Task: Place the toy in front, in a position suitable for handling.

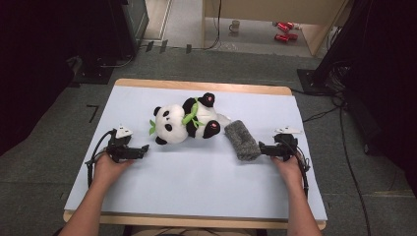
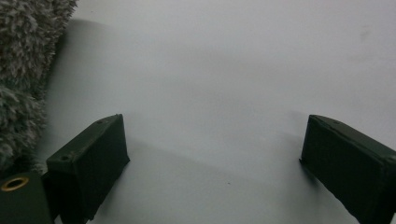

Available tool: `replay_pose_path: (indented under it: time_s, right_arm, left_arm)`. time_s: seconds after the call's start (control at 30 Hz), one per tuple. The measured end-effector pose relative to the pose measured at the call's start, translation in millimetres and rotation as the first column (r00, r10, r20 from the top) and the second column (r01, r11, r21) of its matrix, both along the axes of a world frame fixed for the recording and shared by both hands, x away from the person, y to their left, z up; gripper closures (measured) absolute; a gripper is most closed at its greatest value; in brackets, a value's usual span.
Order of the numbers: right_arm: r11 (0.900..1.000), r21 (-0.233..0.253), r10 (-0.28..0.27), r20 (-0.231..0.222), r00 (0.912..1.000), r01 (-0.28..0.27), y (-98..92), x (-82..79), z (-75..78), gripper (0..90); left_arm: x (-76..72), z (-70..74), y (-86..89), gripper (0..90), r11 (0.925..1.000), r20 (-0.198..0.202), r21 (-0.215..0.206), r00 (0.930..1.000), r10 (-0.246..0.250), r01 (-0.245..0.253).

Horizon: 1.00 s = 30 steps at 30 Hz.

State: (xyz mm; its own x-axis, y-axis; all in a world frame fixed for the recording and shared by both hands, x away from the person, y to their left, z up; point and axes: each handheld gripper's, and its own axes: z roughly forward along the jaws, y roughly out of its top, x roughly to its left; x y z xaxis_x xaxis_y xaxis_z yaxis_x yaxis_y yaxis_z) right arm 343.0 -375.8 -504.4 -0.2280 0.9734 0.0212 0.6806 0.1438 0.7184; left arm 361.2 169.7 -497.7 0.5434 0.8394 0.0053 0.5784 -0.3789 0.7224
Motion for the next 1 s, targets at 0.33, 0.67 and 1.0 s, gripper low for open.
replay_pose_path:
  time_s: [0.33, 0.67, 1.0]
  right_arm:
    - [1.0, 0.001, 0.0, -0.001, 1.0, 0.0, -0.1, 0.1, 0.1, 6.3]
    - [1.0, 0.0, 0.0, 0.0, 1.0, 0.0, 0.0, 0.0, 0.0, 6.3]
    - [1.0, -0.001, -0.002, 0.0, 1.0, 0.002, 0.3, -0.1, 0.0, 6.3]
  left_arm:
    - [0.5, 0.3, -0.2, 13.0, 1.0, -0.001, 0.002, 1.0, 0.0, 0.0]
    - [5.8, 10.5, 7.0, 23.9, 0.9993, -0.045, -0.032, 0.9988, -0.018, 0.017]
    - [-1.0, 39.1, 3.5, 25.1, 0.9978, -0.026, -0.058, 0.999, -0.035, 0.034]
